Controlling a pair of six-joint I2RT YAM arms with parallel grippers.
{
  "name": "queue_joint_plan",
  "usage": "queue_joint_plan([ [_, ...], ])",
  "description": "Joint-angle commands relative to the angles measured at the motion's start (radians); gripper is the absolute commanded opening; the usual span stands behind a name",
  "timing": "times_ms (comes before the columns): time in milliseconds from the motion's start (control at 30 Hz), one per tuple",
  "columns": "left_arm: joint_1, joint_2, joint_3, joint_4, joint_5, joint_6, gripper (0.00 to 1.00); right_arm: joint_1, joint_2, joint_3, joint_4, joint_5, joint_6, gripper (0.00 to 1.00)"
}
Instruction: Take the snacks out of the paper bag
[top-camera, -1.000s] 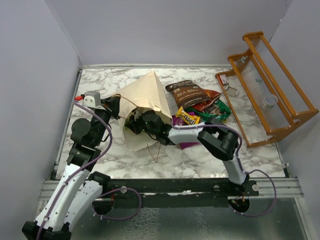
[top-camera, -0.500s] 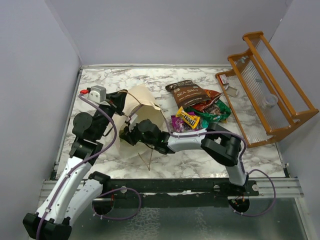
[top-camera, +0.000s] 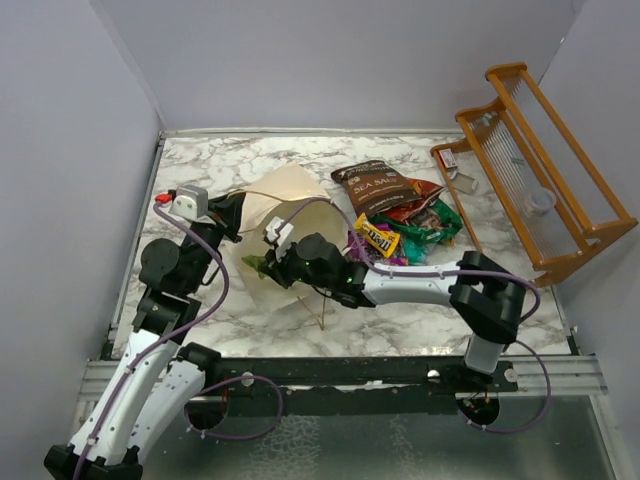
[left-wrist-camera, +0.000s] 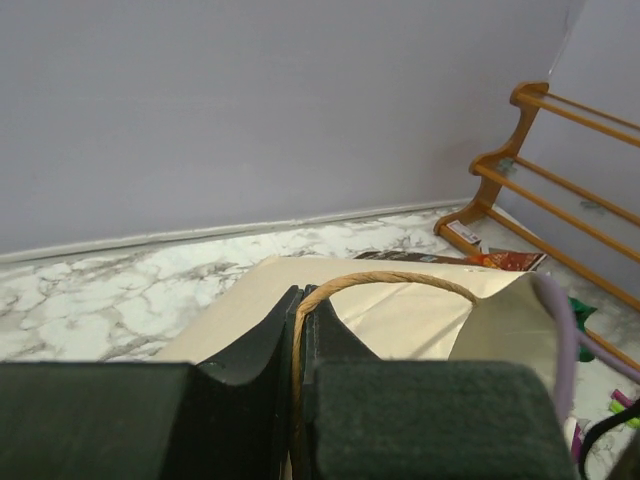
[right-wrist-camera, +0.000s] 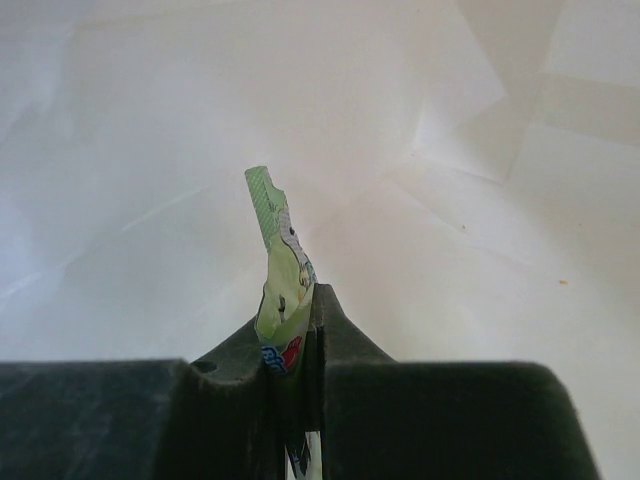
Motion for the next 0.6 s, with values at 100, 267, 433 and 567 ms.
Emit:
queue_joint_plan([
  [100,-0.003,0.058,0.048,-0.005,-0.026,-0.008,0.00,0.002,-0.105,-0.097,0.042,0.030,-0.019,0.01],
  [267,-0.003,0.081,0.079,-0.027,-0.034,0.000,0.00,0.002,-0.152,-0.114,0.038,0.031,-0.016,0.01],
  [433,-0.003,0.064,0.079,-0.046,-0.030,0.011,0.00,0.001,-0.293,-0.161,0.033,0.096,-0.055,0.01],
  [567,-0.003,0.067,0.104,-0.046,-0.043,0.014,0.00,0.001,-0.465,-0.244,0.065,0.160,-0.122,0.01],
])
